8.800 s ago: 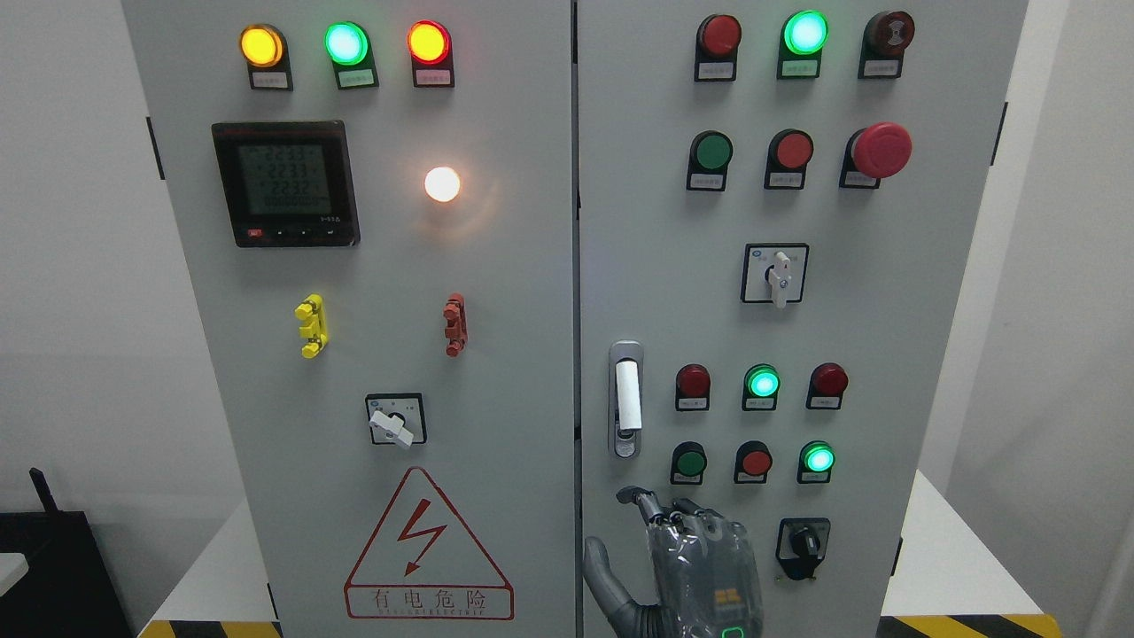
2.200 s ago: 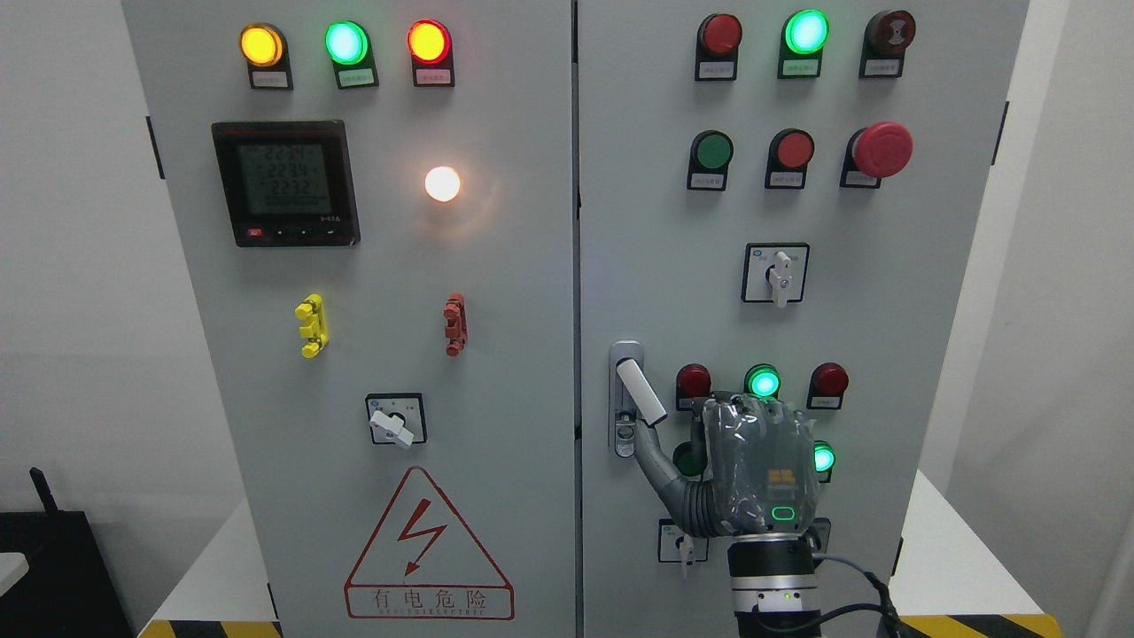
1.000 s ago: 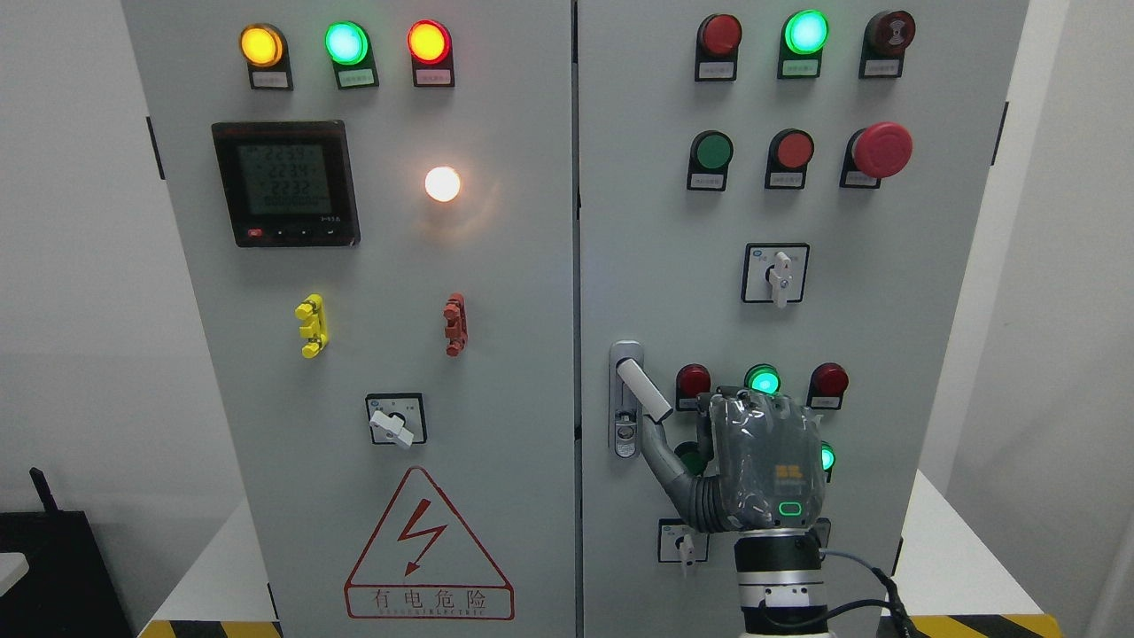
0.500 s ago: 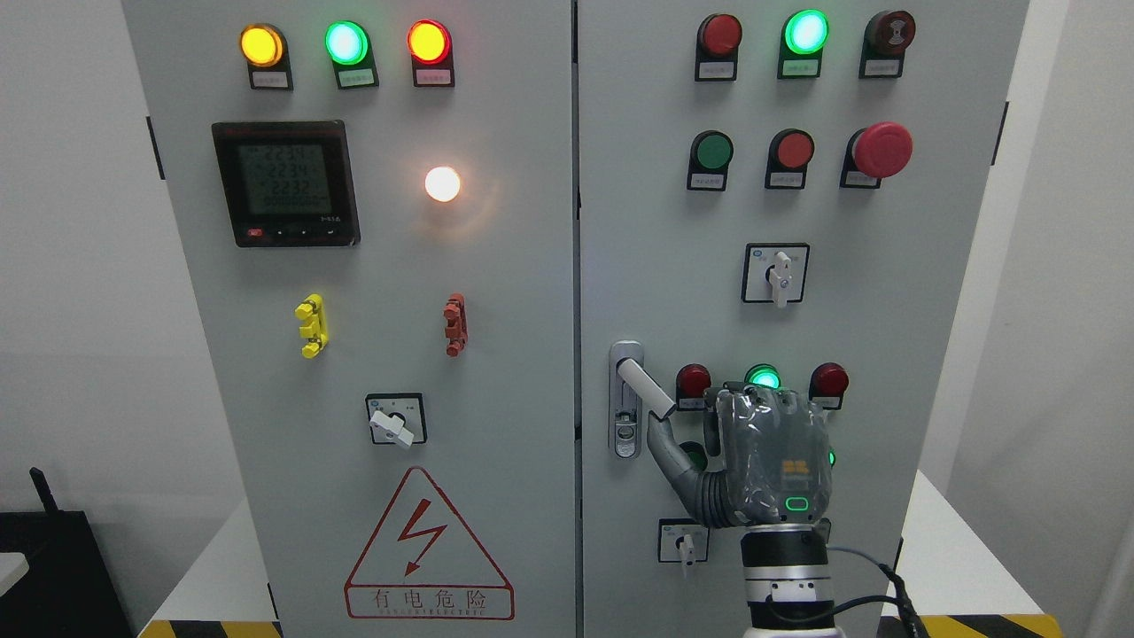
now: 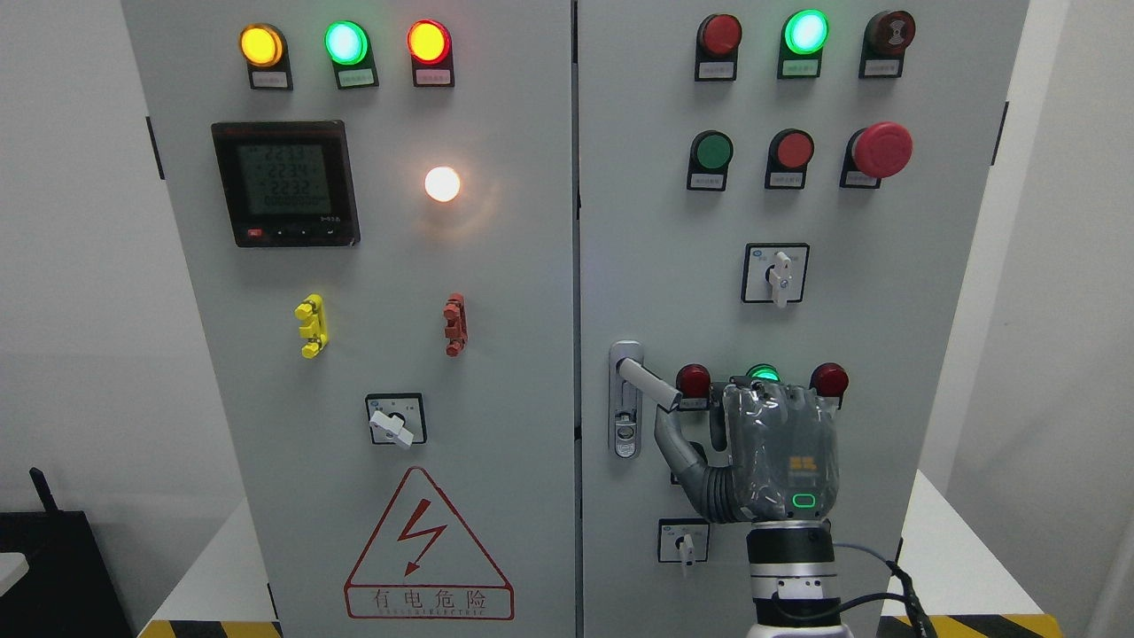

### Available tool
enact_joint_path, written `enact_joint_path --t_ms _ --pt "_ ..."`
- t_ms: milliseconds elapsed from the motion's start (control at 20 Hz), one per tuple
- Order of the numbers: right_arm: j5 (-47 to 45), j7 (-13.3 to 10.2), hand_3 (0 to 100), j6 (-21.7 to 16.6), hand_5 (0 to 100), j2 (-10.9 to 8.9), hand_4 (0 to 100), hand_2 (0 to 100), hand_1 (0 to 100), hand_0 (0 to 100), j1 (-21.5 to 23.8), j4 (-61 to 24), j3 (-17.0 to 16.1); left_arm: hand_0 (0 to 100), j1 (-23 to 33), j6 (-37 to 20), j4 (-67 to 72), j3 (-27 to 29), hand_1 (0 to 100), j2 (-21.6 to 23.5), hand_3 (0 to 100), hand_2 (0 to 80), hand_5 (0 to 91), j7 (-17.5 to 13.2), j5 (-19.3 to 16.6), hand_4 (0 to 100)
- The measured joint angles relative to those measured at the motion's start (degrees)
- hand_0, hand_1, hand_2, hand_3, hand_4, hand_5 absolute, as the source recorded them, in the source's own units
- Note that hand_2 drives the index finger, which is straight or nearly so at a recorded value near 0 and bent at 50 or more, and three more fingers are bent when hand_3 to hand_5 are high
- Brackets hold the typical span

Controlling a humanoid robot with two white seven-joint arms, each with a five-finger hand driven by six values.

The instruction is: Release door handle

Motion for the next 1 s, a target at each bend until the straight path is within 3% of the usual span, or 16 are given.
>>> enact_joint_path --t_ms 1000 --pt "-0.01 -0.20 100 -0.07 98 -0.10 96 100 34 44 -0.60 -0.26 -0.13 12 0.00 0.00 0.00 0.00 39 -0.01 0 0.0 0.0 0.00 0.00 0"
